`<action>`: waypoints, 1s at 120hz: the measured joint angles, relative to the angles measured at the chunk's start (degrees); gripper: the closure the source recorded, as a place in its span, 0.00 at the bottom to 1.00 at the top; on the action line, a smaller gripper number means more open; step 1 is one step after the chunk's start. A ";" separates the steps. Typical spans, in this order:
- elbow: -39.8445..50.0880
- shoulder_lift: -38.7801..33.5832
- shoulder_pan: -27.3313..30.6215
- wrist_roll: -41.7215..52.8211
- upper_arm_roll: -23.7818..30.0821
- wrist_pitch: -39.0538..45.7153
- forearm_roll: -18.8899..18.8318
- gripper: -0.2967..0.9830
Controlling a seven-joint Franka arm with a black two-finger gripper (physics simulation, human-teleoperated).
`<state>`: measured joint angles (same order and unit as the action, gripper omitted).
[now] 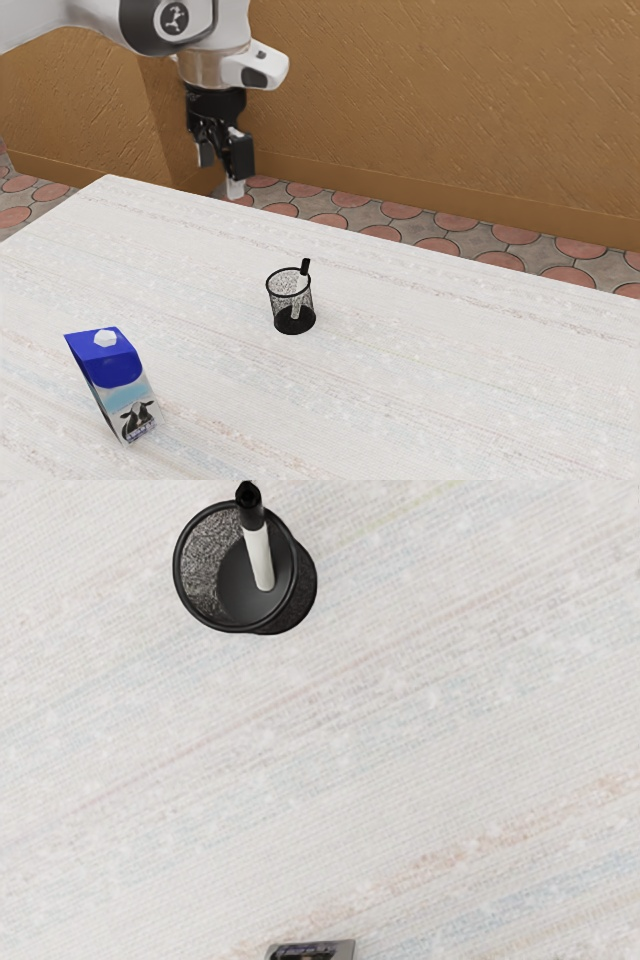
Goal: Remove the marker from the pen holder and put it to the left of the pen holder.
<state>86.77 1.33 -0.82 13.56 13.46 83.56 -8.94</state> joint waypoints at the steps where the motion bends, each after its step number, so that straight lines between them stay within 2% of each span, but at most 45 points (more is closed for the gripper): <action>1: 0.00 0.00 -0.02 0.08 0.00 -0.01 0.00 0.23; 32: -0.13 -0.06 3.25 2.01 0.40 -0.13 0.01 0.23; 38: -0.21 -1.58 8.30 3.71 4.25 -0.28 -0.56 0.23; 44: -0.34 -1.50 13.49 9.32 8.53 -0.34 -0.85 0.23; 54: -2.14 1.30 17.14 20.90 11.68 -0.31 2.86 0.23; 60: -2.66 3.81 15.28 26.95 12.47 -0.29 3.53 0.23; 66: -3.16 8.87 8.36 32.56 12.81 0.40 3.65 0.23; 71: -3.24 13.34 3.37 36.90 12.99 2.35 2.55 0.23; 76: -2.59 17.67 1.13 40.93 13.03 5.05 1.09 0.23; 94: -0.95 26.62 0.21 53.36 12.86 15.09 -2.28 0.23; 120: -3.86 26.13 1.73 65.02 12.54 22.02 -2.59 0.23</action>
<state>82.91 27.47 0.92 78.57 26.00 105.58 -11.54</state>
